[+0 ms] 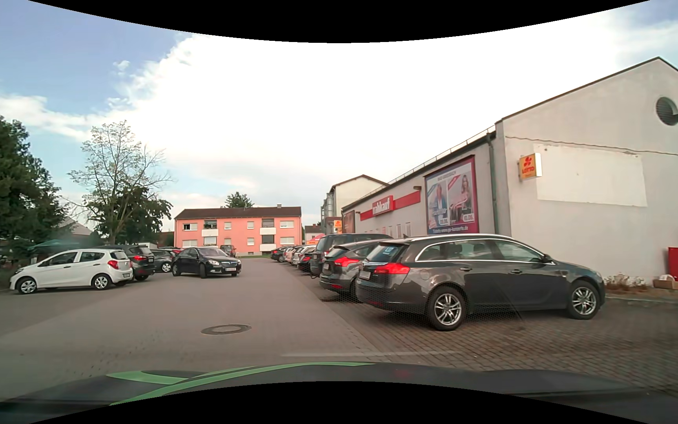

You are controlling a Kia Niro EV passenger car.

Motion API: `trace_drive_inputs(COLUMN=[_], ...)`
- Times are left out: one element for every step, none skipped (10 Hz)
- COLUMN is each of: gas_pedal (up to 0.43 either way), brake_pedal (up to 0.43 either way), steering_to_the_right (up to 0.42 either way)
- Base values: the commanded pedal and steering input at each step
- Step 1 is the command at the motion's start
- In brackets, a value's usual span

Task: Follow the waypoints while adhering to traffic rules and regulations

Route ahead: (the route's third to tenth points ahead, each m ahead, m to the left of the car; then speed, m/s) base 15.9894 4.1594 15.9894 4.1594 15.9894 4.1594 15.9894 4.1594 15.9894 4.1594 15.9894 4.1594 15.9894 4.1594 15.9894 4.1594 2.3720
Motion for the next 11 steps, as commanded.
trace_drive_inputs(gas_pedal=[0.0,0.0,0.0,0.0,0.0,0.0,0.0,0.0,0.0,0.0,0.0], brake_pedal=[0.0,0.0,0.0,0.0,0.0,0.0,0.0,0.0,0.0,0.0,0.0], steering_to_the_right=[-0.379,-0.376,-0.359,-0.341,-0.324,-0.313,-0.297,-0.278,-0.26,-0.233,-0.206])
